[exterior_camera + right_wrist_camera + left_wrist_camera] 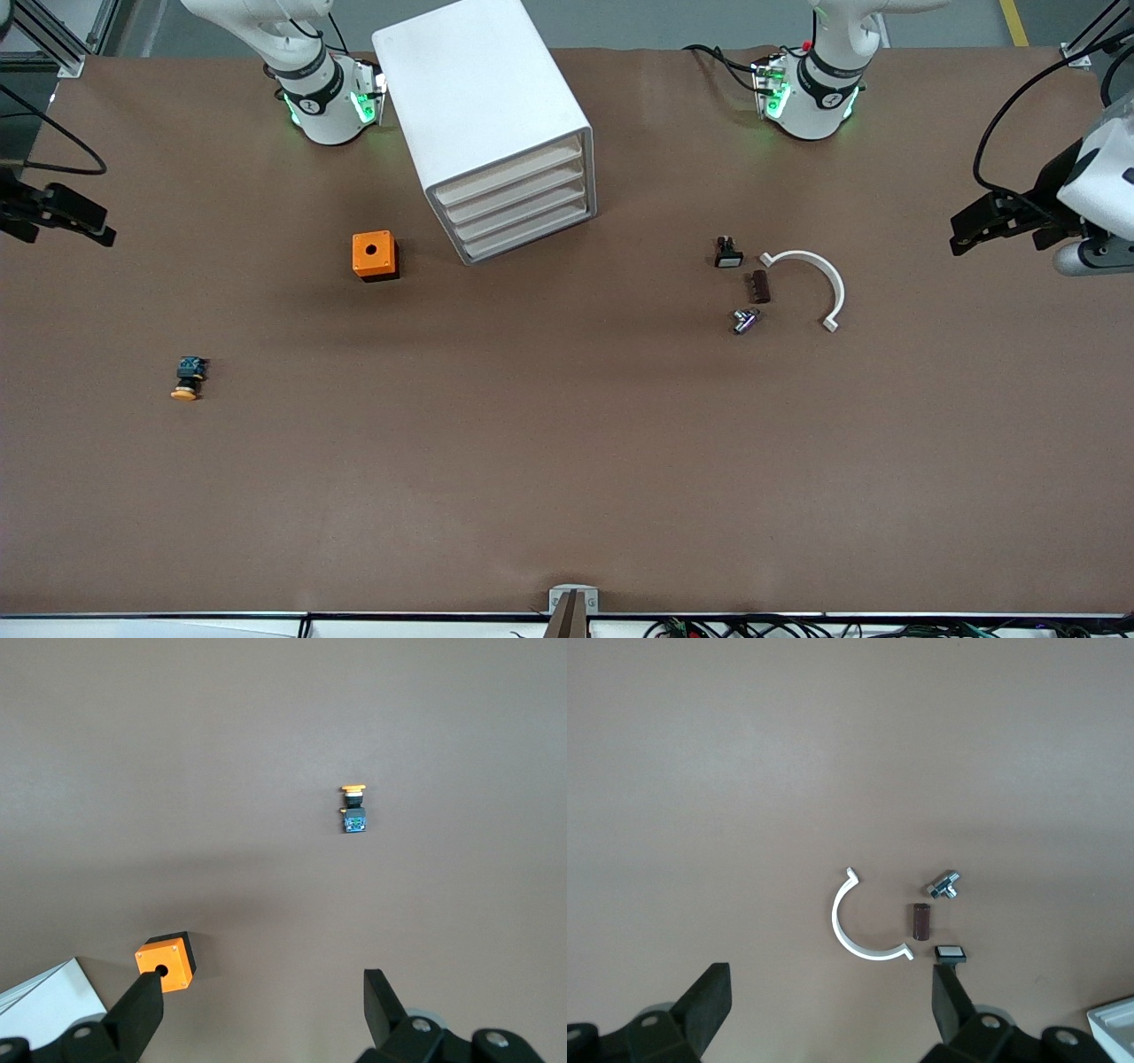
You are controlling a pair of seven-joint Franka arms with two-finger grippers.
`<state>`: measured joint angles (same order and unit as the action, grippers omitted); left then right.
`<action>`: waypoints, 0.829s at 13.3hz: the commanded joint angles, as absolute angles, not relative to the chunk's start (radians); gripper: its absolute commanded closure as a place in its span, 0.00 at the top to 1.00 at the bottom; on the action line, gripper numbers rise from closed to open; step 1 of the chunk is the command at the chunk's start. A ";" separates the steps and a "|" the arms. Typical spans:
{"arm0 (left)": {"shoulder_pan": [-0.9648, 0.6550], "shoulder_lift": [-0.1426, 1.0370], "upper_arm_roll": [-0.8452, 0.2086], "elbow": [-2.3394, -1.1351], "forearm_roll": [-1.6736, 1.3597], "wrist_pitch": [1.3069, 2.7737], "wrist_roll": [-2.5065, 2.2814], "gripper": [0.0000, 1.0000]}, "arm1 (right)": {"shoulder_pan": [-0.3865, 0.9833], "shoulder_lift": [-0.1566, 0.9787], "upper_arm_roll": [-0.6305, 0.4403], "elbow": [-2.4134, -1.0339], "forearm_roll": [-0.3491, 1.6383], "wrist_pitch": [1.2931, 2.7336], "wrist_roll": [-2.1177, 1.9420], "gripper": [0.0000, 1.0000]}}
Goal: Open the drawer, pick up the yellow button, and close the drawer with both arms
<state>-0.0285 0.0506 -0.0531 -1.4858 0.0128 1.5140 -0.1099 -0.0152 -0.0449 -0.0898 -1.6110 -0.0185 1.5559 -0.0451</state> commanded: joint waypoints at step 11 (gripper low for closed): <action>-0.051 -0.002 -0.008 -1.545 0.002 1.569 0.012 1.00 | -0.021 -0.032 -0.095 -1.563 -0.011 1.522 -0.044 1.00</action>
<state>-0.0387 0.0060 -0.0157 -1.5395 -0.0009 1.5567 -0.0091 -0.0154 -0.0412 -0.0940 -1.5904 -0.0186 1.5381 -0.0452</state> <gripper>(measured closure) 0.000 0.000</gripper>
